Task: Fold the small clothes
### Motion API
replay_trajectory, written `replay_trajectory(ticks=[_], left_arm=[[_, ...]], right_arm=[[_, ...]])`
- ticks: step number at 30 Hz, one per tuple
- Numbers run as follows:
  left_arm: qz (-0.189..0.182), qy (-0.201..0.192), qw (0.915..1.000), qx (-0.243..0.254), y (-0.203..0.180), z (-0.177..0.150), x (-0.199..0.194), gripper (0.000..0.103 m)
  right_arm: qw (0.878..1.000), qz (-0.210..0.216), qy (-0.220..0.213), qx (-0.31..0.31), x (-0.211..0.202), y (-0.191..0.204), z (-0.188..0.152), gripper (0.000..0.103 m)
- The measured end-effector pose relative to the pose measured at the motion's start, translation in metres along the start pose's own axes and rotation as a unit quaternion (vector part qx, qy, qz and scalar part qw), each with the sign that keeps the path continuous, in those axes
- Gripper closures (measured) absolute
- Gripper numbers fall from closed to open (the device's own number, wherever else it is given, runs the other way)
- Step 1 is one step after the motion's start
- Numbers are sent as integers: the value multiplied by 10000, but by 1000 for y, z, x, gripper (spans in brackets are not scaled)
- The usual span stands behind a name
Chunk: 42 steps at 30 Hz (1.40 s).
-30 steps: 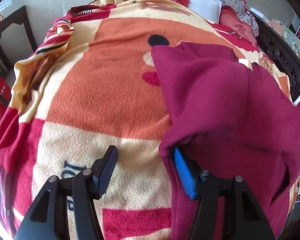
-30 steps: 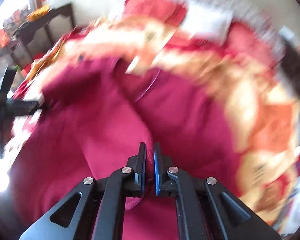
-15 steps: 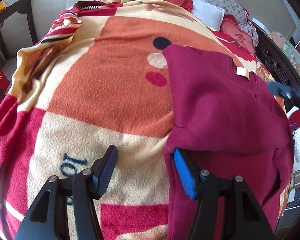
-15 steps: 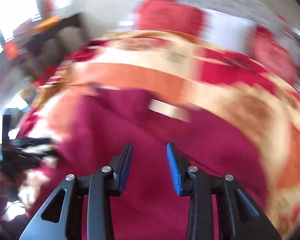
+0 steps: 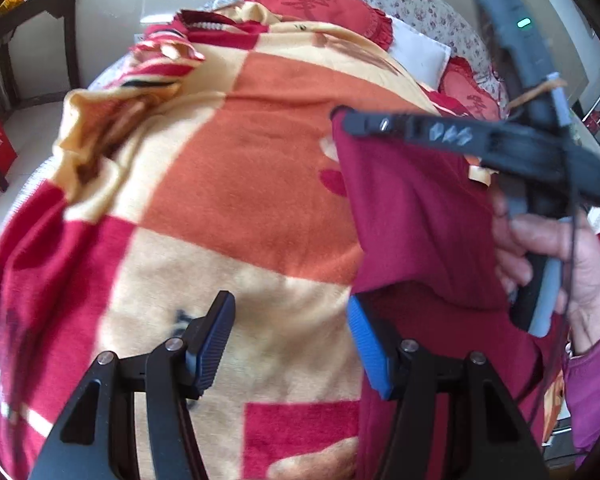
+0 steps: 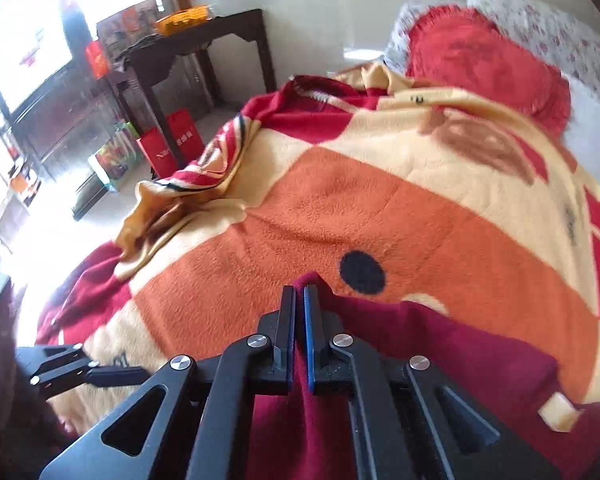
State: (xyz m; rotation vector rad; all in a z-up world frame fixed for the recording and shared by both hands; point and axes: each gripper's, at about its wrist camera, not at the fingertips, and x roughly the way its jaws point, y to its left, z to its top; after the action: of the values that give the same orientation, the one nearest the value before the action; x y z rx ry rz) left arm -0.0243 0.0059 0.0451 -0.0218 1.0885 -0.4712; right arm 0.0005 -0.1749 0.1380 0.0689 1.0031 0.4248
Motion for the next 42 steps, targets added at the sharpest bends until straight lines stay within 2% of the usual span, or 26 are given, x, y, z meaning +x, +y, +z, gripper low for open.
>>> replay_trajectory(ticks=[2,4,5,6,11,13,15,18,19,22,26,29,33,38,40,41,42], left_arm=[[129,-114,9998,26,2,3,-9,41],[118,-236,9997,10,1,7,-17,41],[81,-282,9996,16,-1,10,-19,41],[31,-323,9995,48,-5,11,-21,41],[-154,-284,9989,327,-39,20,-8,40],[3,-78,9992,393,-47,21,8,39],[383,222,9981,434,-49,17,28,39],[405,346,9980,348,-45,9,41,33],[380,312,9983,311,-44,9,39,32],[399,308,9985,228,-45,9,29,33],[431,189,9981,408,-57,5,8,33],[324,62,9975,632,-66,-3,-9,33],[194,12,9961,860,-79,-13,-23,33],[88,84,9963,853,-89,-19,-25,33],[29,103,9964,844,-92,-20,-25,33],[1,98,9963,858,-92,-21,-27,33],[-4,80,9961,882,-91,-22,-29,33]], right_arm=[[9997,14,191,163,18,-1,-7,103],[9990,103,254,360,14,-5,-12,103],[9985,113,262,459,5,-8,-17,99],[9983,28,209,539,-14,-12,-24,95],[9935,-689,-211,885,-100,-45,-73,95],[9854,-1188,-179,1207,-129,-73,-105,95],[9744,-1723,-32,1446,-146,-100,-136,95],[9515,-2423,764,1736,-146,-145,-176,94],[9466,-2440,969,1870,-147,-157,-187,96],[9530,-2074,483,2153,-184,-157,-199,95],[9530,-2012,184,2259,-224,-141,-213,88],[9454,-1888,145,2652,-251,-136,-246,87],[9345,-1328,123,3301,-270,-125,-299,83],[9232,-987,143,3712,-261,-119,-333,79],[9183,-688,-25,3898,-254,-118,-333,82],[9192,-513,-102,3904,-253,-115,-332,89],[9250,-362,-165,3779,-252,-109,-324,103]])
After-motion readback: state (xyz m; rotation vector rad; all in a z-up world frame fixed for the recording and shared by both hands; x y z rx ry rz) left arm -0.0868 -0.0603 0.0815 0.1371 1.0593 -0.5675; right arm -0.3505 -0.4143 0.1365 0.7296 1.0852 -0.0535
